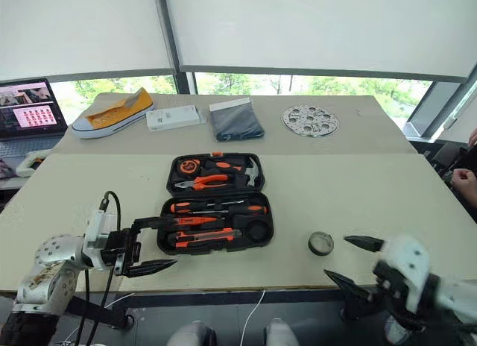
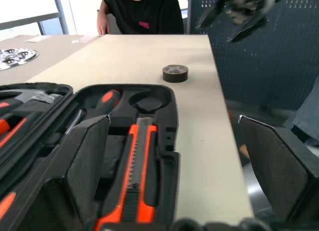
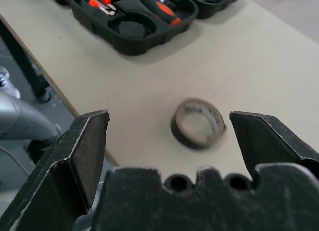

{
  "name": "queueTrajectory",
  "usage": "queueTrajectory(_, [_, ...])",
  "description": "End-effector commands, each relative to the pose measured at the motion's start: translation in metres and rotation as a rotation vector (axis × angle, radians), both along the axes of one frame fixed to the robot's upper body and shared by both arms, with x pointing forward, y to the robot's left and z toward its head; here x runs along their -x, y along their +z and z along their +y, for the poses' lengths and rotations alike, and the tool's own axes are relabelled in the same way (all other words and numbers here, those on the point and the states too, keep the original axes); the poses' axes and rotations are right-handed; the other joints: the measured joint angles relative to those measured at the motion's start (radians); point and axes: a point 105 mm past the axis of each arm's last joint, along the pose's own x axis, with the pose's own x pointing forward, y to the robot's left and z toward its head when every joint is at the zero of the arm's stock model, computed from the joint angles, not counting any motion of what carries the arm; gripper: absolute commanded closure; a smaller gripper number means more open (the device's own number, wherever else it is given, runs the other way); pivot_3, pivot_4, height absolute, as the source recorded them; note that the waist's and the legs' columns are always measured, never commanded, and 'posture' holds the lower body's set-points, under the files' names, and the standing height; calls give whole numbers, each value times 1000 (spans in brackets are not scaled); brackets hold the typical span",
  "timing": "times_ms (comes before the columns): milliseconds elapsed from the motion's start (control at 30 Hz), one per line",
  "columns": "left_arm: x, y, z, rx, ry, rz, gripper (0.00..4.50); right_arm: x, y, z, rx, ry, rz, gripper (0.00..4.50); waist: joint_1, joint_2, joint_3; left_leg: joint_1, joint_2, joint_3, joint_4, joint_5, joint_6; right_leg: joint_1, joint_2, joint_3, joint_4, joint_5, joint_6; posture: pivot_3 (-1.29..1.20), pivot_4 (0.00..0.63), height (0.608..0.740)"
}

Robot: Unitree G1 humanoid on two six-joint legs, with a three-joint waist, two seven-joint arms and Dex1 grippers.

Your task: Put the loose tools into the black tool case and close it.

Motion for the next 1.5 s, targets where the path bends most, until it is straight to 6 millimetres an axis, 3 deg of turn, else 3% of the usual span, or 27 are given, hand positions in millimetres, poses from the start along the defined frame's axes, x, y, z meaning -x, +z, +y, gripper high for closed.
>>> queueTrajectory(33, [3,11,-9,16,-42,-53,69,-9,-4,15,54,45,130,0,9,0,0,-1,0,1,0,0,0,-1,0,0,-1,0,0,0,150,740])
queueTrajectory(333, [4,14,-13,21,-16,-117,69,-26,-30,4,198,0,283,0,16,-1,0,-9,-2,2,1,-8,7,-2,1,0,-4,-1,-1,0,150,740])
queueTrajectory(433, [4,12,-15,-1,-22,-173,0,-31,-34,10,190,9,302,657,14,-1,1,-9,-3,2,1,-10,8,-2,1,0,-5,0,2,0,150,740])
queueTrajectory(600, [4,15,-16,6,-30,-191,0,-40,-38,13,217,26,291,2513,13,-2,1,-8,-2,3,1,-10,8,-1,2,0,-4,0,2,0,150,740])
queueTrajectory(800, [6,16,-13,14,-9,-174,0,-39,-16,19,196,123,274,4423,14,-2,1,-8,-2,3,2,-10,8,-1,1,0,-4,0,2,0,150,740])
queueTrajectory(933, [4,13,-4,30,82,-151,0,-44,27,67,36,364,179,4472,-4,-2,3,-7,-1,3,2,-10,8,-2,2,1,-4,0,3,0,150,740])
queueTrajectory(1033, [3,11,0,38,129,-135,0,-50,40,96,-33,447,178,4472,-12,-4,5,-5,1,0,2,-10,8,-1,5,3,-3,0,7,0,150,740])
queueTrajectory(1233, [2,10,11,35,202,-105,0,-63,21,126,-27,480,269,4472,-1,-6,5,-7,0,1,2,-9,8,-3,2,2,-2,3,1,0,150,740])
queueTrajectory(1500, [9,7,15,19,204,-84,0,-67,-10,126,42,442,366,4472,1,-6,5,-9,-1,2,2,-11,9,-3,0,2,-4,2,3,0,150,740])
